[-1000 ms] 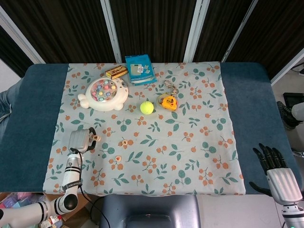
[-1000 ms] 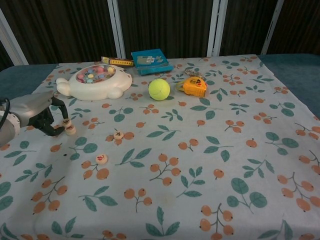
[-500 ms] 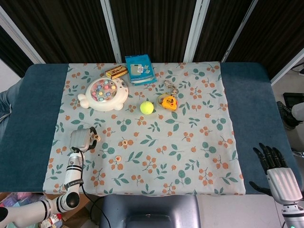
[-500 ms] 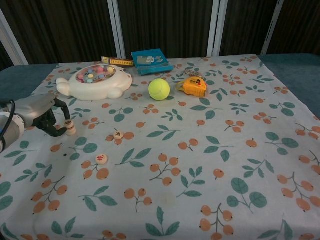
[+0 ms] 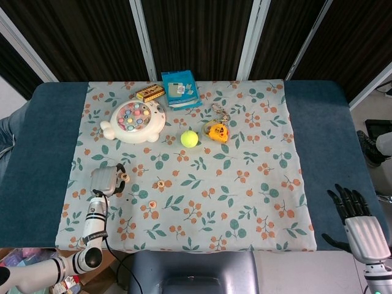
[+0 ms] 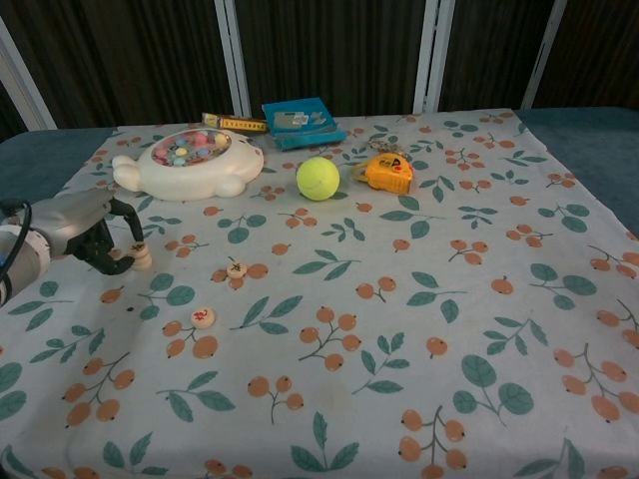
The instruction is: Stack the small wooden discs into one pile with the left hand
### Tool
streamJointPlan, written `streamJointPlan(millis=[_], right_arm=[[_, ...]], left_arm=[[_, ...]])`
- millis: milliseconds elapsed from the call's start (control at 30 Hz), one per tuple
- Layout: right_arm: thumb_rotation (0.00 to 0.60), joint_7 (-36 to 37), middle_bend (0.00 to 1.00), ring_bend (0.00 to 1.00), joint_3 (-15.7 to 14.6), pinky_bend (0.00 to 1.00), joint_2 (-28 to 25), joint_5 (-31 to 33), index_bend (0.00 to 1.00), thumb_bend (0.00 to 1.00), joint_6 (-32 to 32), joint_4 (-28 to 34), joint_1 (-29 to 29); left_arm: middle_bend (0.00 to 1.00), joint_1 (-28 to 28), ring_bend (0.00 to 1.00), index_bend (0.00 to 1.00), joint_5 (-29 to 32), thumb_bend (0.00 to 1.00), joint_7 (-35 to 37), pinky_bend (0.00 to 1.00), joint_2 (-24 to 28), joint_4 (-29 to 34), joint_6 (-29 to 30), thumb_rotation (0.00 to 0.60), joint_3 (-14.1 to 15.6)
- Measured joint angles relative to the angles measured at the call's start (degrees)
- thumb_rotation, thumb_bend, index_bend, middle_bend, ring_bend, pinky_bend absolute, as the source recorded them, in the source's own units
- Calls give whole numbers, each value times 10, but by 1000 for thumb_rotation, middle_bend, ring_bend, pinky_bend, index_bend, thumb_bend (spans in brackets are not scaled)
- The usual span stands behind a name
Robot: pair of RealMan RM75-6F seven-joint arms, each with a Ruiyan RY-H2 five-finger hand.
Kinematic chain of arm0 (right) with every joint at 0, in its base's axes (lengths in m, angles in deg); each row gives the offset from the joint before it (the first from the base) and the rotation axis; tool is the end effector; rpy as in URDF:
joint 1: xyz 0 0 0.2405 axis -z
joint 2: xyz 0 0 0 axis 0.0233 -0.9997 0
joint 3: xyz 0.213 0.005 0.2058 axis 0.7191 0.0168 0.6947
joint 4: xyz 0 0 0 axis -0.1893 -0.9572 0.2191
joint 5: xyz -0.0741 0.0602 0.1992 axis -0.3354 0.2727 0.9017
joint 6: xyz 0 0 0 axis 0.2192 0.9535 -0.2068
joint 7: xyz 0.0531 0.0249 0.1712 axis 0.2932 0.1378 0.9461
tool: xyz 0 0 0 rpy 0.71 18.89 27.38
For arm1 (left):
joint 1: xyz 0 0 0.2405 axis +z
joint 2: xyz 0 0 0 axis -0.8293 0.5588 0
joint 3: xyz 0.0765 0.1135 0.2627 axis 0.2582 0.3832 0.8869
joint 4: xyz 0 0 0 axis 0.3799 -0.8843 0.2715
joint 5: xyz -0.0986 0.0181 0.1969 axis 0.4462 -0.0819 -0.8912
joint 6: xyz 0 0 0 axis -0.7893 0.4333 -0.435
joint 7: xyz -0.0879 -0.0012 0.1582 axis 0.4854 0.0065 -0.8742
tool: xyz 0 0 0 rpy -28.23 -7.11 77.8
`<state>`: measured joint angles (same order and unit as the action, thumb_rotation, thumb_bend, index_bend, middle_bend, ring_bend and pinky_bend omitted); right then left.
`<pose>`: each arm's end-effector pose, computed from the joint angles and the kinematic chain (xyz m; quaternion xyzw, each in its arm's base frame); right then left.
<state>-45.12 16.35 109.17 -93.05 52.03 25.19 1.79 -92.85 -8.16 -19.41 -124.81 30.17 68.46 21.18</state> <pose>-0.3459 -0.1722 0.1620 0.6345 -0.3589 0.3701 0.5758 -0.2548 0.4125 -0.0457 -0.6202 -0.4652 -0.2925 0.5598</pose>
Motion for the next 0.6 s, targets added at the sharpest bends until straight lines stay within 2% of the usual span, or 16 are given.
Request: streamJointPlan(millis=[333, 500, 600], right_arm=[[600, -3, 0, 0, 1, 43, 2, -1, 0, 205, 0, -1, -1], [600, -5, 0, 0, 0, 43, 4, -3, 0, 205, 1, -1, 0], [600, -6, 0, 0, 0, 43, 5, -3, 0, 205, 1, -1, 0]], left_arm=[[1000, 3, 1000, 396, -27, 392, 19, 1000, 15, 35, 8, 600, 1], [1000, 17, 1000, 396, -60, 391, 38, 1000, 42, 99, 19, 600, 14], [1000, 32, 1000, 396, -88, 390, 55, 1000, 66, 153, 25, 600, 32]])
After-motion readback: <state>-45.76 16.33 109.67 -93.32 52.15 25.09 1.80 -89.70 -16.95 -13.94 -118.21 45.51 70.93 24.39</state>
